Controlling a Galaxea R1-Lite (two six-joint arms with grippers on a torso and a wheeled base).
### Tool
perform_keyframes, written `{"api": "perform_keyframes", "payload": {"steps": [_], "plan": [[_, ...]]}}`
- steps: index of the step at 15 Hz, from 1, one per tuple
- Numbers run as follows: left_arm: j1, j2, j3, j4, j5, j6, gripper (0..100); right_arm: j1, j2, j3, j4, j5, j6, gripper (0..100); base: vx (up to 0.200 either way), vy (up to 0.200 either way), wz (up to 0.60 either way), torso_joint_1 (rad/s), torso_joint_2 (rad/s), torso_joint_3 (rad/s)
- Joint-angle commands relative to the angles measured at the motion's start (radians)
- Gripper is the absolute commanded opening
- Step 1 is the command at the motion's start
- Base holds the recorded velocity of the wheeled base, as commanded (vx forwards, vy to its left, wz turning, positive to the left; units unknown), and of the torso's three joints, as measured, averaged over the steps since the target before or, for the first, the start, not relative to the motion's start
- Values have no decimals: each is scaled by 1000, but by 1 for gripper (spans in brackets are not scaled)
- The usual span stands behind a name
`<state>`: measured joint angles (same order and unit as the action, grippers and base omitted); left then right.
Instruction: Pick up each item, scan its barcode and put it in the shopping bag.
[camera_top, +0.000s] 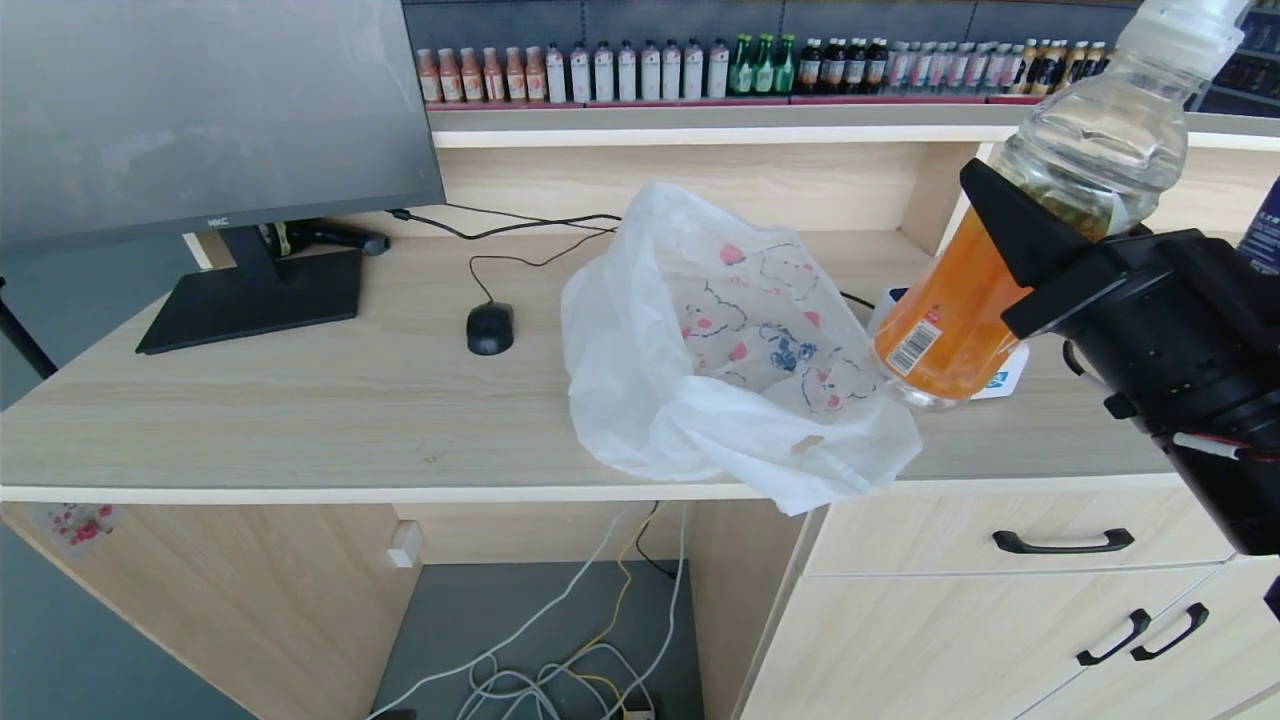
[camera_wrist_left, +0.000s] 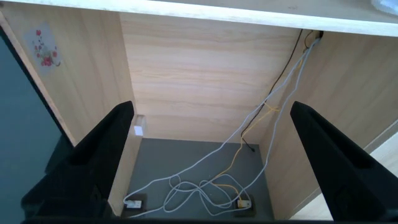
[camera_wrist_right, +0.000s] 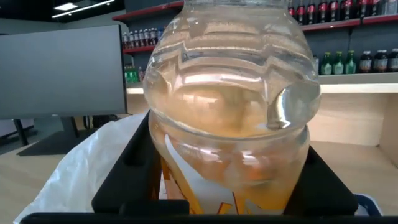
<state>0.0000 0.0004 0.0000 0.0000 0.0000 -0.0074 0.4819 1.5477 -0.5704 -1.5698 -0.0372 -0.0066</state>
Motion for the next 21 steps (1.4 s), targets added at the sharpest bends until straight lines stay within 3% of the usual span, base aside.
{"api": "perform_keyframes", "payload": {"steps": [1, 12, 21], "plan": [[0, 0, 0, 0, 0, 0, 100, -3, 5, -5, -1, 0, -1, 0, 0, 200, 0, -12, 7, 2], [0, 0, 0, 0, 0, 4, 100, -2, -9, -23, -1, 2, 11, 0, 0, 0, 0, 0, 0, 0], [-2, 0, 0, 0, 0, 4, 100, 20, 204, -186, -1, 53, -4, 0, 0, 0, 0, 0, 0, 0]]}}
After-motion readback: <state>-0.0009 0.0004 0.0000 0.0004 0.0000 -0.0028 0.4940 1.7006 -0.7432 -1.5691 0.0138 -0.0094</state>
